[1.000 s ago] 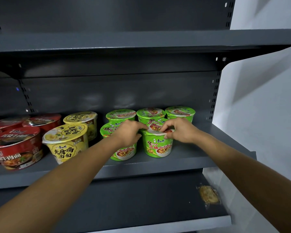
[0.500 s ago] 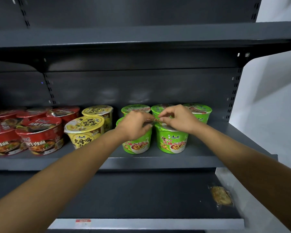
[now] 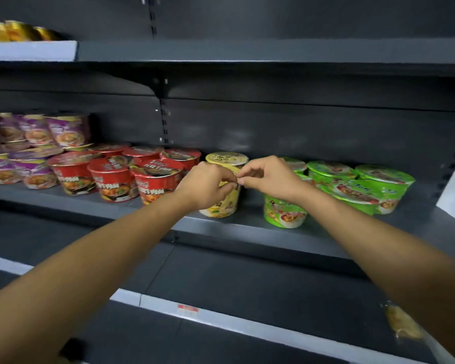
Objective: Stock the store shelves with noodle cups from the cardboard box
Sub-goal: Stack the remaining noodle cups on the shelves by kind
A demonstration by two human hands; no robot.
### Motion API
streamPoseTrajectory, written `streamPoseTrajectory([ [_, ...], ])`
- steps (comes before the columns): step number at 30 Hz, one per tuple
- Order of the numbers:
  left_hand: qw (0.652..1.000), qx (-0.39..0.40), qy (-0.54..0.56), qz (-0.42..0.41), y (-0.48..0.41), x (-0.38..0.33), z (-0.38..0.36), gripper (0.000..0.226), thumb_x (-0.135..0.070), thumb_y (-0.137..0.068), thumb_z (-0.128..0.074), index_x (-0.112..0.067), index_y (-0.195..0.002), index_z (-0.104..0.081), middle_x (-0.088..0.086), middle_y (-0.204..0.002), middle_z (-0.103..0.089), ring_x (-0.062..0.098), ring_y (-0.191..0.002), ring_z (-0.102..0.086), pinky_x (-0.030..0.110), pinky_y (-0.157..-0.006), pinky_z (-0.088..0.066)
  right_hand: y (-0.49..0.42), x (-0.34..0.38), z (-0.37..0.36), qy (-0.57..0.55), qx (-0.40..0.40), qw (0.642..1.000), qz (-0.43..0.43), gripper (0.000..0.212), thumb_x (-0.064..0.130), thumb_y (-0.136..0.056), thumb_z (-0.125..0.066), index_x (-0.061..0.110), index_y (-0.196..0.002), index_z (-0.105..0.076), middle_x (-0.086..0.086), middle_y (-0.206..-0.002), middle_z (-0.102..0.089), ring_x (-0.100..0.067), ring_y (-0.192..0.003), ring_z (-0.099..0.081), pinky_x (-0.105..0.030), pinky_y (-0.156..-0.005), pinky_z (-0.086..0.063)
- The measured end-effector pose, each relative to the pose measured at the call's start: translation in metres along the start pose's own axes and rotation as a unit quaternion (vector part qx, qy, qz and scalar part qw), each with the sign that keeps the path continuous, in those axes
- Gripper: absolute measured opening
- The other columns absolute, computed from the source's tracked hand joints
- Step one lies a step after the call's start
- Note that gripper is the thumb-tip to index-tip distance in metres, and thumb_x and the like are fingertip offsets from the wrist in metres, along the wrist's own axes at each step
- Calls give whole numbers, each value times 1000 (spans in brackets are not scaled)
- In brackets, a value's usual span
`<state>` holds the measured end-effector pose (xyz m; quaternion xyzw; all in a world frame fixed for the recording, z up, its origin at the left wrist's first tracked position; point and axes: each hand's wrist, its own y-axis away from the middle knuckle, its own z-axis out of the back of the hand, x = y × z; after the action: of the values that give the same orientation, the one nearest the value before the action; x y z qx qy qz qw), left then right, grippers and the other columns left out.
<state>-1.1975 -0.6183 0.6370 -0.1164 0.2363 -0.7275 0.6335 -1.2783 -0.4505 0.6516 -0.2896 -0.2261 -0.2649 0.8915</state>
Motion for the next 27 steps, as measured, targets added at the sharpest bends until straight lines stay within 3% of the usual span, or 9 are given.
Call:
streamPoseTrajectory([
  [5, 999, 28, -15, 44, 64, 56, 35, 20, -26, -92, -58, -13, -92, -74, 0, -73, -66, 22, -68, -58, 29, -59, -37, -21, 54, -73, -18, 50, 998, 19, 8, 19, -81, -73, 21, -89, -75, 9, -81, -69, 0, -74, -60, -19, -73, -48],
  [8, 995, 52, -19, 85, 107, 90, 53, 24, -28, -93, -57, -12, -80, -70, 0, -65, -61, 22, -64, -55, 31, -57, -38, -29, 88, -118, -29, 96, 994, 30, 6, 20, -82, -72, 24, -87, -73, 14, -79, -68, 4, -72, -59, -14, -69, -45],
  [11, 991, 70, -17, 116, 151, 124, 67, 29, -28, -93, -56, -11, -71, -66, -1, -60, -54, 21, -59, -50, 31, -56, -36, -35, 118, -165, -40, 139, 989, 37, 6, 20, -83, -72, 24, -87, -73, 12, -73, -68, -1, -71, -62, -18, -71, -49],
  [16, 980, 93, -26, 172, 220, 173, 85, 33, -33, -93, -55, -9, -75, -69, 0, -62, -58, 17, -58, -47, 30, -59, -37, -45, 168, -238, -26, 203, 977, 58, 8, 22, -85, -70, 22, -91, -74, 10, -75, -69, -7, -77, -65, -24, -76, -50],
  [20, 971, 99, -34, 217, 263, 211, 94, 29, -36, -93, -56, -13, -88, -73, 4, -79, -70, 17, -67, -53, 31, -65, -42, -57, 197, -286, -26, 250, 965, 71, 7, 24, -85, -69, 24, -92, -72, 13, -78, -68, -7, -82, -65, -26, -79, -52],
  [24, 960, 102, -42, 257, 296, 246, 93, 31, -37, -93, -55, -12, -88, -73, 6, -80, -71, 22, -72, -59, 34, -69, -46, -76, 214, -333, -26, 288, 953, 87, 8, 26, -84, -70, 24, -92, -73, 11, -80, -69, -1, -77, -62, -18, -70, -46],
  [27, 948, 109, -42, 297, 314, 275, 84, 33, -37, -93, -54, -11, -82, -71, 7, -74, -68, 25, -71, -58, 33, -68, -46, -93, 219, -369, -28, 311, 946, 89, 10, 27, -83, -70, 24, -92, -74, 10, -79, -70, -1, -78, -63, -17, -72, -46],
])
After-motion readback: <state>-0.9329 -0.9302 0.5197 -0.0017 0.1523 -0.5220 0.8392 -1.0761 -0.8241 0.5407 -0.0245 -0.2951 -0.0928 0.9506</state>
